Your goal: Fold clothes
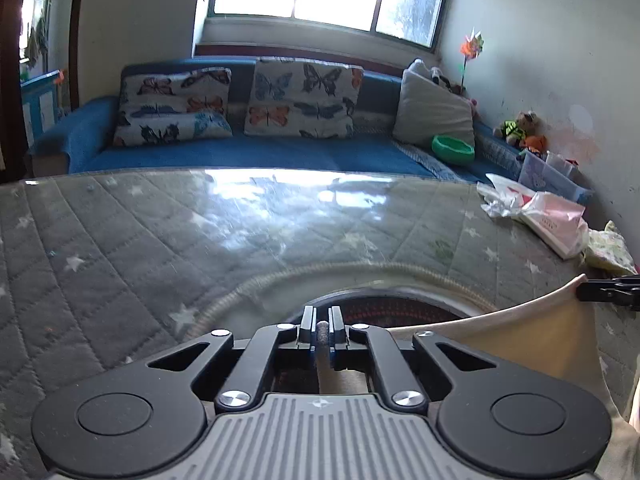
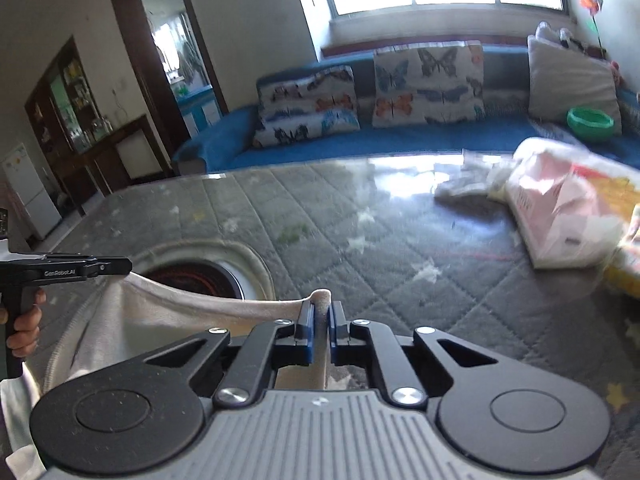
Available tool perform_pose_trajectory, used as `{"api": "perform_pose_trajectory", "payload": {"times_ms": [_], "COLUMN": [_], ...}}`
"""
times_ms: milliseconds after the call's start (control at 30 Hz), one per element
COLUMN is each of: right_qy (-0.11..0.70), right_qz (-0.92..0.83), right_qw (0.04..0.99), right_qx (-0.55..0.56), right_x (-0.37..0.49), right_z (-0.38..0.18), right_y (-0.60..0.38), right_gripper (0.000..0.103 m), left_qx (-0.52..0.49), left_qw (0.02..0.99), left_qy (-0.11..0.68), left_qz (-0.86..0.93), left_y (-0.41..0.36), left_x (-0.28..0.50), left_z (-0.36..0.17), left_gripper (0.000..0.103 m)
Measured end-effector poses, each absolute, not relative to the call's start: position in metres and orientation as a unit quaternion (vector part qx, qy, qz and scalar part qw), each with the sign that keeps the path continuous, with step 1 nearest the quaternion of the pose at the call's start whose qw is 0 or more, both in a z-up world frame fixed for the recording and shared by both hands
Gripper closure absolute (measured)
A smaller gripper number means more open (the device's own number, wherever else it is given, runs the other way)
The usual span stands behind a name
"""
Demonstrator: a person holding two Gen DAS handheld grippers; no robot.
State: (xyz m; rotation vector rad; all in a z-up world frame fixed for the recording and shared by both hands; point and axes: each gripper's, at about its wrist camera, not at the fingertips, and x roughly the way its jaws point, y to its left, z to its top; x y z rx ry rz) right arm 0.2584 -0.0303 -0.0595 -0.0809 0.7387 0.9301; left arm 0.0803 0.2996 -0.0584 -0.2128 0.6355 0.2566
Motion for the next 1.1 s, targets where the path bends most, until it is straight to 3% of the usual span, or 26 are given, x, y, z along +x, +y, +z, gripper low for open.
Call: {"api": "perform_pose_trajectory", "payload": {"times_ms": [200,400,700,1000,1100], "right_qy": [0.3,0.327,0.31,0.362,0.367], "right_qz": [0.435,0.398,0.412,0.435,0.436], "right_qw": [0.848,0.854,0.85,0.815,0.811], "right_qx": [-0.041,-0.074,-0.108,-0.128,-0.129], "right_x": [0.249,0.255,0.244,0.24,0.236], "right_z": [-0.047,-0.068,-0.062,-0.082,-0.078], "right_y": [-0.036,-0.022,-0.012,0.014,0.007], "right_gripper": [0.097,0.095,0.086,0.08,0.072], "left_qx": [-0.098,-0.084,-0.073,-0.076,-0.084], "left_qw": [0.948,0.943,0.94,0.927,0.924], "left_qy": [0.275,0.288,0.318,0.354,0.356], "left_qz": [0.125,0.142,0.101,0.099,0.111], "left_y": [0.298,0.296,0.273,0.268,0.272], "left_x": [0.069,0.073,0.086,0.103,0.097], "left_z": [-0.045,-0.052,-0.06,-0.085,-0.081], "left_gripper": [0.097,0.092,0.09,0.09,0.084]}}
